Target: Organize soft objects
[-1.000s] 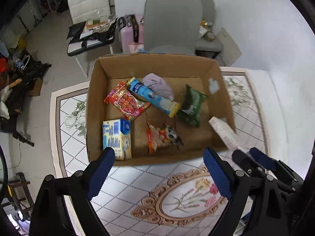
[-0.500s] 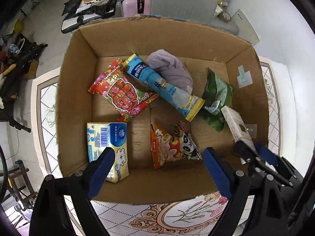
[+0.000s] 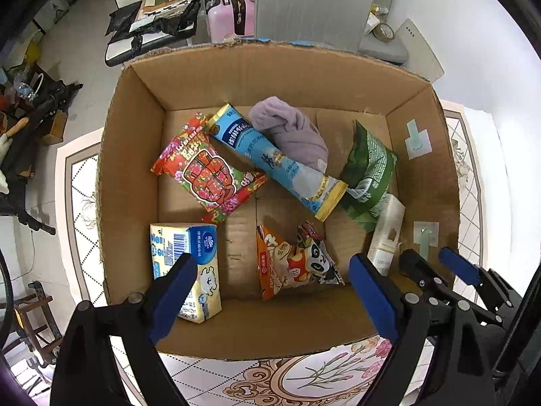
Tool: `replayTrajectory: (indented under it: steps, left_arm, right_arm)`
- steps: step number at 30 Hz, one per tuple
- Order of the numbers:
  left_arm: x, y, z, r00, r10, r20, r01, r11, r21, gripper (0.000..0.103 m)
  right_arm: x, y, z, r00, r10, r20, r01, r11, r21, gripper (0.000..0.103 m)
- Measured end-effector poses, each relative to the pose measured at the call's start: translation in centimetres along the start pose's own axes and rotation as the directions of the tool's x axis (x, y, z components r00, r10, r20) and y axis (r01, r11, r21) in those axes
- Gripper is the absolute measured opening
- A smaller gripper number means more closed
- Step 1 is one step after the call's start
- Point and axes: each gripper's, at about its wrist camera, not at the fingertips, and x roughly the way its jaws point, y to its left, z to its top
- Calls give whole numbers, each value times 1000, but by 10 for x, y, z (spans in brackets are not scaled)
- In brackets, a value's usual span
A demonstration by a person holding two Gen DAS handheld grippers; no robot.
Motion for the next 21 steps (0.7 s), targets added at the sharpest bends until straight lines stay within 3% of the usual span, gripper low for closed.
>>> replayTrajectory:
  steps: [9, 16, 21]
  left_arm:
    - [-16, 3, -8, 999, 26, 45, -26, 1000, -8, 92]
    - [-52, 10, -29, 993, 39, 112, -36, 999, -29, 92]
    - [-115, 3, -67, 974, 50, 223, -49, 999, -10, 92]
  right_arm:
    - [-21, 3, 0, 998, -54, 27, 56, 996, -73, 98]
    - [-54, 0, -16, 998, -17, 58, 22, 996, -89, 99]
    - [-109, -3, -41, 990, 33, 140, -20, 996, -91, 99]
